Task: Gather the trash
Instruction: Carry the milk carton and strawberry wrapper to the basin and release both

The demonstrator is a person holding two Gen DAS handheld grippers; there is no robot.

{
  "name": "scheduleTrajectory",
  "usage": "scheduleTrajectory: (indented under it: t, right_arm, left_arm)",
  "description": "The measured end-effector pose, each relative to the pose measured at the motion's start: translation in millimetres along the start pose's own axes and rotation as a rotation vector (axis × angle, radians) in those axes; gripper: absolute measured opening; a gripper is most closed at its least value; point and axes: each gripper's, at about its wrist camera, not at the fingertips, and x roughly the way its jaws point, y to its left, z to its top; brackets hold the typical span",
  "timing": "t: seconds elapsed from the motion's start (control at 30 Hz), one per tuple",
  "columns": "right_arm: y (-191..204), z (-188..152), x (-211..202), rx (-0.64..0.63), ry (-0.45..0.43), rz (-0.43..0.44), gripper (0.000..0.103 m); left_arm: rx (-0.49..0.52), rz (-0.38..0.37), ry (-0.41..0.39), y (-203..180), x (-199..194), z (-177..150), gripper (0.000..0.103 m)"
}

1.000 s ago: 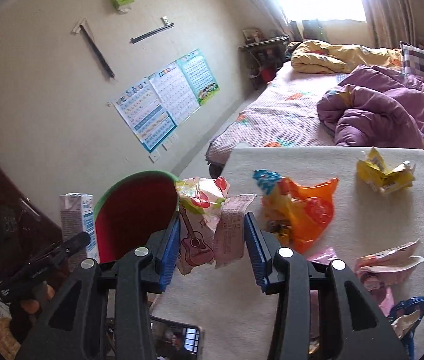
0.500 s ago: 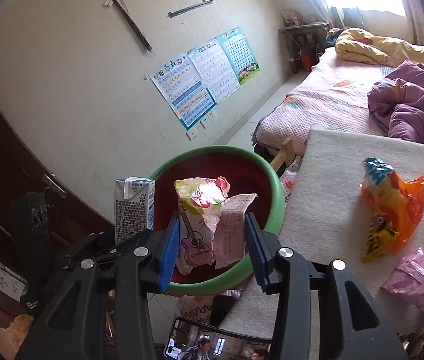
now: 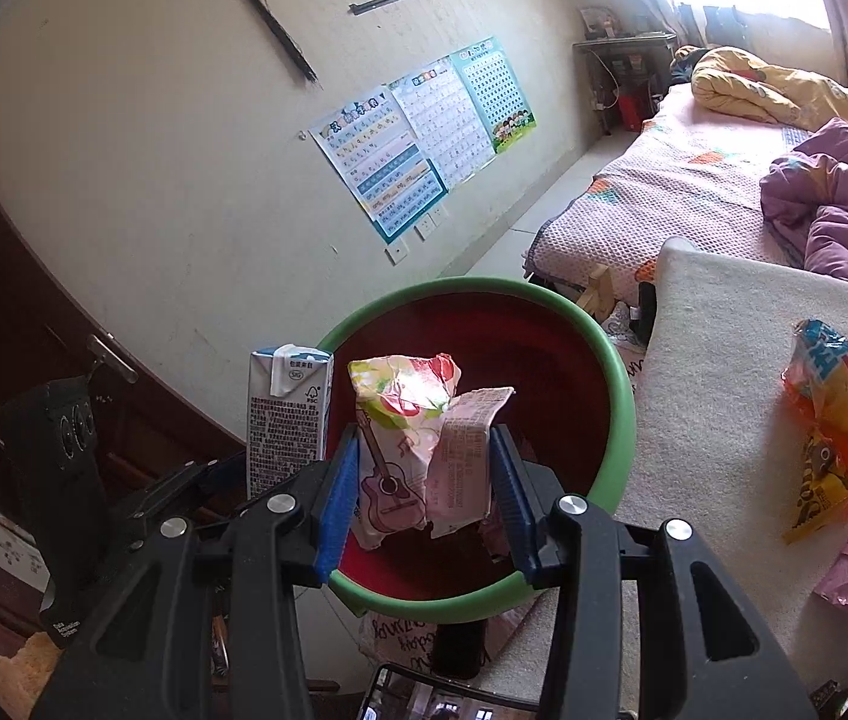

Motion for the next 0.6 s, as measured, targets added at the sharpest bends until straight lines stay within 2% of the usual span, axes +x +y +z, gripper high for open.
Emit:
scheduleTrajectory:
  t: [0.27,0.37,0.4,0.43,0.47,0.6]
  right_arm:
    - [-2.5,-1.8,0.4,0.011,-0.002,-0.008,0.045]
    - [-5.1,-3.3,-3.5,0.018,-0.01,0.0,0.051]
    - [-5.9,-3.3,-5.1,0.018,-0.016,0.004,0.056]
    - [-6.8,-3.6,-7.3,0.02,-0.023,0.004,0.061]
    - [-7.6,-4.3,-9.3,0.024,-0.028,0.004,0.063]
    - [-14.4,-12.0,-23.5,0.035,-0.038,0.007,0.063]
  left_arm:
    - [0.0,0.021,0.003,-1.7,3.4,-2.8,0.062]
    - [-0.014,0.035,0.006,-2.0,4.3,-4.7,0.063]
    - [-0.016,0.044,0.004,-1.9,4.5,-5.4,0.065]
    - [-0.018,0.058,0.001,-1.4,5.1,-5.3,0.075]
    - [-0.023,0.069,-0.003,-1.3,5.1,-6.2,0.078]
    - [-0.039,0.075,-0.002,-2.0,3.0,-8.7,0.078]
